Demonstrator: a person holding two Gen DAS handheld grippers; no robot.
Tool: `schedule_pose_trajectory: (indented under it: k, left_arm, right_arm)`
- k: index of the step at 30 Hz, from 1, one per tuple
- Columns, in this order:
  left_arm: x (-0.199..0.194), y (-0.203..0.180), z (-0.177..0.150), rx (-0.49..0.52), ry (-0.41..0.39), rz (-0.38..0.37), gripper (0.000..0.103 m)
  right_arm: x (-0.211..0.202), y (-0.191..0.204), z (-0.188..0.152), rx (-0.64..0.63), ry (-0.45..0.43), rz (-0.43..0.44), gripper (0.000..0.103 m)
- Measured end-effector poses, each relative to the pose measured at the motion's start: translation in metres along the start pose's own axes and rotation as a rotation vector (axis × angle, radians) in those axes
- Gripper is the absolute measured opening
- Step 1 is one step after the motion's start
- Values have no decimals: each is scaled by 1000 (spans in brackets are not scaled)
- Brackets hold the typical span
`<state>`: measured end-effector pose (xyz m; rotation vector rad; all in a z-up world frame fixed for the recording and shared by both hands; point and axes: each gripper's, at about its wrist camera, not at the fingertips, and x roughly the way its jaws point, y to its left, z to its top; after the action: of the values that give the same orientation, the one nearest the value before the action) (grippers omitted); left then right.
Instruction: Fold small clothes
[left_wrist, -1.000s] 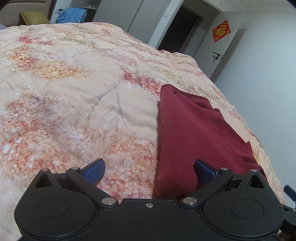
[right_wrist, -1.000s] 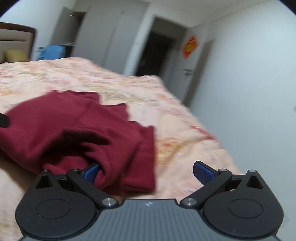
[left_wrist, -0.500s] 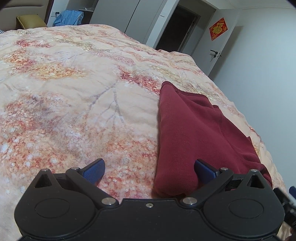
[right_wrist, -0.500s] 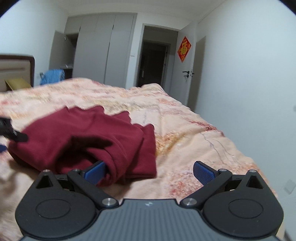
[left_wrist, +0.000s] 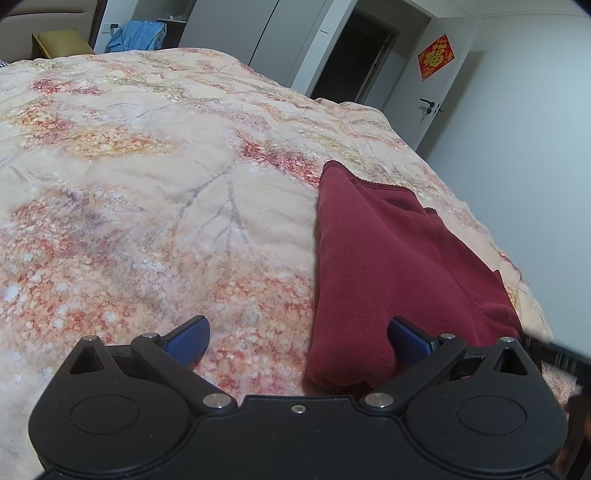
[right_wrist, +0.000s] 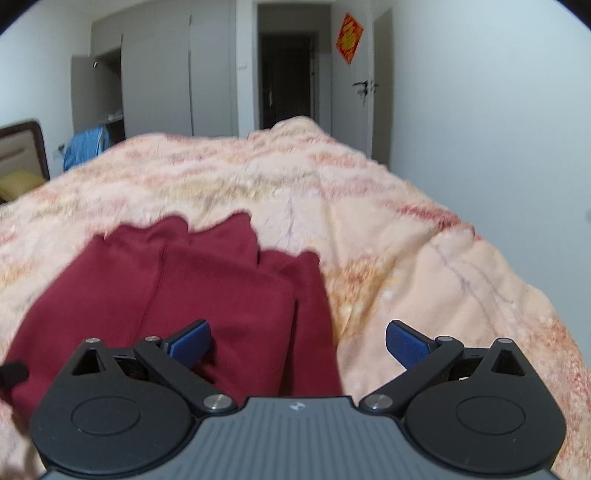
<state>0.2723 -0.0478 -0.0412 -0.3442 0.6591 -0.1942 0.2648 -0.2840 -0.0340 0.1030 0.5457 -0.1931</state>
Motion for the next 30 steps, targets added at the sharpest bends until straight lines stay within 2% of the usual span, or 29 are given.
schedule_pose_trajectory:
  k: [3,5,8,11,16,23,26,30]
  left_arm:
    - [0,-1,0,11,2,1,102]
    - [0,-1,0,11,2,1,102]
    - [1,0,-1,8,4,-2,102]
    - [1,1,-1,3,6,-6,102]
    - [1,1,0,3,6,-3,102]
    - [1,1,-1,4,6,-3,102]
    - [1,1,0,5,7,-3,102]
    - [1,0,0,5,6,-3,102]
  right_arm:
    - [-8,3,-26,-74,24,-10,103]
    - [-20,0,-42,-88,10,-14,103]
    - [-32,-2,-50,-112,-2,-21,103]
    - [-43,-4,-51,-121,-33,-5,103]
    - [-45,-19,-32,-15,-96,70,103]
    - [-13,-30,-12,100,-62,172,103]
    - [-5,-25,-13,106,-57,179,102]
    - [-1,-16,-19,76,-73,180,93]
